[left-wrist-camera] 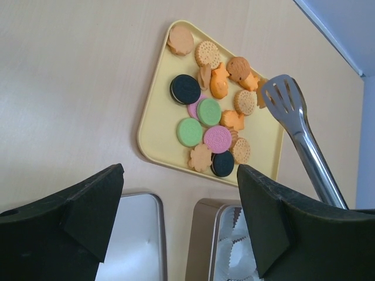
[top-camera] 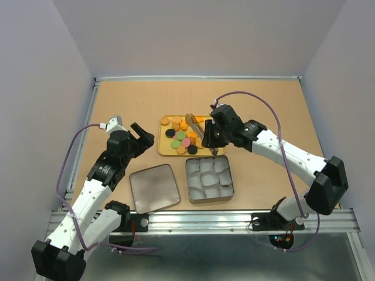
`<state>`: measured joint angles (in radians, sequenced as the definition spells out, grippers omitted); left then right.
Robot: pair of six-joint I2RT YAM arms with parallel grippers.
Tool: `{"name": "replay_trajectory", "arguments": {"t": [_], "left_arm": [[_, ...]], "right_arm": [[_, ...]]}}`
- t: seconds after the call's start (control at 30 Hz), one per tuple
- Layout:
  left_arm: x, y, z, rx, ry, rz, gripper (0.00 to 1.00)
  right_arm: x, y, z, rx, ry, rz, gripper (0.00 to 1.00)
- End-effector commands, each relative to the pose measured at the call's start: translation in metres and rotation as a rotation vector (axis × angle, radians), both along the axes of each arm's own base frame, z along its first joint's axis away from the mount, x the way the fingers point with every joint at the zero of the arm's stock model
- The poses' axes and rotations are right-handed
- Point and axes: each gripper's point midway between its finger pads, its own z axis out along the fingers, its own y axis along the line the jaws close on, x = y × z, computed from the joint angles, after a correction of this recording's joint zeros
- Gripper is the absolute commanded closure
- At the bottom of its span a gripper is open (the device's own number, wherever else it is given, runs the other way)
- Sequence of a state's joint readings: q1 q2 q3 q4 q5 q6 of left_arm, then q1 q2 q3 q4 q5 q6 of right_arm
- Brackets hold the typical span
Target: Pack the cookies
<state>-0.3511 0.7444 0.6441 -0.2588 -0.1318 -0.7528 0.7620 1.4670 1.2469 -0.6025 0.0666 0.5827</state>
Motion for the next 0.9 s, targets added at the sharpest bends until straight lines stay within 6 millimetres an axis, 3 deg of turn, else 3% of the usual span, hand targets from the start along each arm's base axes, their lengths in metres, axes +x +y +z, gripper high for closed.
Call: {"name": "replay_trajectory", "arguments": {"t": [0.0, 0.17, 0.23, 0.3, 0.47, 0.57, 0.6, 0.7, 0.73, 0.8, 0.83, 0.87], "left_arm": [[0.015, -0.003, 0.038, -0.008, -0.106, -0.009, 0.11], [0.02, -0.001, 0.039, 0.011, -0.114, 0.001, 0.11], [0.023, 0.0, 0.04, 0.023, -0.12, 0.005, 0.11], [0.026, 0.0, 0.043, 0.031, -0.124, 0.006, 0.11], [0.033, -0.007, 0.071, -0.024, -0.201, -0.006, 0.11], [0.034, -0.024, 0.123, -0.153, -0.337, -0.056, 0.09], [0.032, -0.028, 0.16, -0.212, -0.427, -0.074, 0.09], [0.026, -0.028, 0.222, -0.343, -0.556, -0.063, 0.08], [0.019, -0.024, 0.264, -0.433, -0.633, -0.049, 0.05], [0.019, -0.022, 0.299, -0.52, -0.672, -0.024, 0.04], [0.006, -0.019, 0.342, -0.577, -0.745, -0.04, 0.03], [0.011, -0.025, 0.353, -0.593, -0.747, -0.056, 0.03]], "right_arm": [[-0.017, -0.004, 0.041, 0.063, -0.04, 0.039, 0.83], [-0.062, -0.022, 0.046, 0.108, 0.019, 0.117, 0.84], [-0.082, -0.029, 0.039, 0.121, 0.069, 0.142, 0.84], [-0.098, -0.036, 0.048, 0.163, 0.075, 0.155, 0.84], [-0.129, -0.041, 0.051, 0.249, 0.126, 0.193, 0.84], [-0.142, -0.04, 0.04, 0.275, 0.178, 0.223, 0.85], [-0.144, -0.037, 0.041, 0.293, 0.185, 0.238, 0.85], [-0.146, -0.033, 0.038, 0.318, 0.2, 0.243, 0.85], [-0.15, -0.034, 0.029, 0.316, 0.228, 0.237, 0.85], [-0.155, -0.034, 0.024, 0.326, 0.248, 0.244, 0.85], [-0.157, -0.035, 0.016, 0.325, 0.266, 0.243, 0.85], [-0.158, -0.035, 0.014, 0.323, 0.268, 0.24, 0.85]]}}
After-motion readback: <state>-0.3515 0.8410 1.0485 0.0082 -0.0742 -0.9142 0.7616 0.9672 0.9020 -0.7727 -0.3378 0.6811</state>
